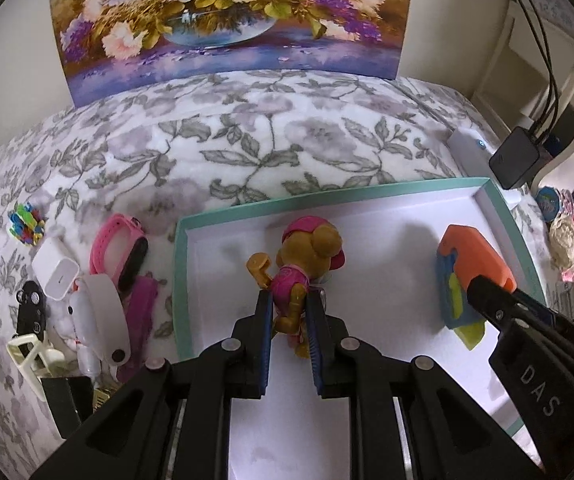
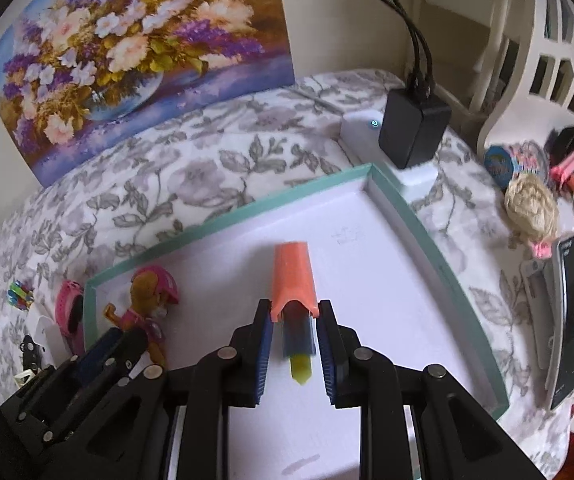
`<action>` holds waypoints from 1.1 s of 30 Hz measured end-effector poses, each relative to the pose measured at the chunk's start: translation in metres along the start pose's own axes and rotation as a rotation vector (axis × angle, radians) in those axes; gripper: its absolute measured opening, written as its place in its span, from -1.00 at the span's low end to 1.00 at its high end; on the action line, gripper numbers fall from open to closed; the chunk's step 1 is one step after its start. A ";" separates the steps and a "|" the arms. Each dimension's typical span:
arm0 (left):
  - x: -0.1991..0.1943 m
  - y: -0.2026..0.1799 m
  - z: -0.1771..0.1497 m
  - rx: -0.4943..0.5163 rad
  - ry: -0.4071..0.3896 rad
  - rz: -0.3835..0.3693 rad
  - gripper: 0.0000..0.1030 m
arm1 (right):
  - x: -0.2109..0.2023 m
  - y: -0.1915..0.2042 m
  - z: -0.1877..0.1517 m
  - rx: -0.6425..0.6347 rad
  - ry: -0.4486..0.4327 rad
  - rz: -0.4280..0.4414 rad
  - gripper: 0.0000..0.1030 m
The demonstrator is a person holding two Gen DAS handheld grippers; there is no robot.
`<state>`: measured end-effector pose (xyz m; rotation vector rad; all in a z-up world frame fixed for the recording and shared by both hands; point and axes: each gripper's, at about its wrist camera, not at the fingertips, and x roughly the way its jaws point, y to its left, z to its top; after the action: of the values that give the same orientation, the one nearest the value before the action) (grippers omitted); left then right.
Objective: Organize rigid objects
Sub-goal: 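Open the right tool to drop the toy gun while the left tool releases the dog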
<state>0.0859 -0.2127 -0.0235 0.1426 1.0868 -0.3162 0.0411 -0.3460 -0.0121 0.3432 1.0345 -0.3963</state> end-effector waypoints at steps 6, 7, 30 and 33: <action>0.001 0.002 0.001 -0.010 0.011 -0.007 -0.66 | 0.005 -0.007 -0.004 0.007 0.038 -0.038 -0.52; 0.001 0.003 0.001 -0.011 0.015 -0.010 -0.66 | 0.004 -0.009 -0.005 0.010 0.039 -0.039 -0.50; -0.008 0.024 0.006 -0.102 0.035 -0.013 0.60 | 0.023 -0.029 -0.013 0.059 0.161 -0.080 0.88; -0.007 0.028 0.006 -0.113 0.036 0.003 0.72 | 0.026 -0.033 -0.013 0.075 0.174 -0.078 0.99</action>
<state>0.0968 -0.1861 -0.0155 0.0492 1.1368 -0.2500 0.0274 -0.3726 -0.0439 0.4102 1.2075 -0.4827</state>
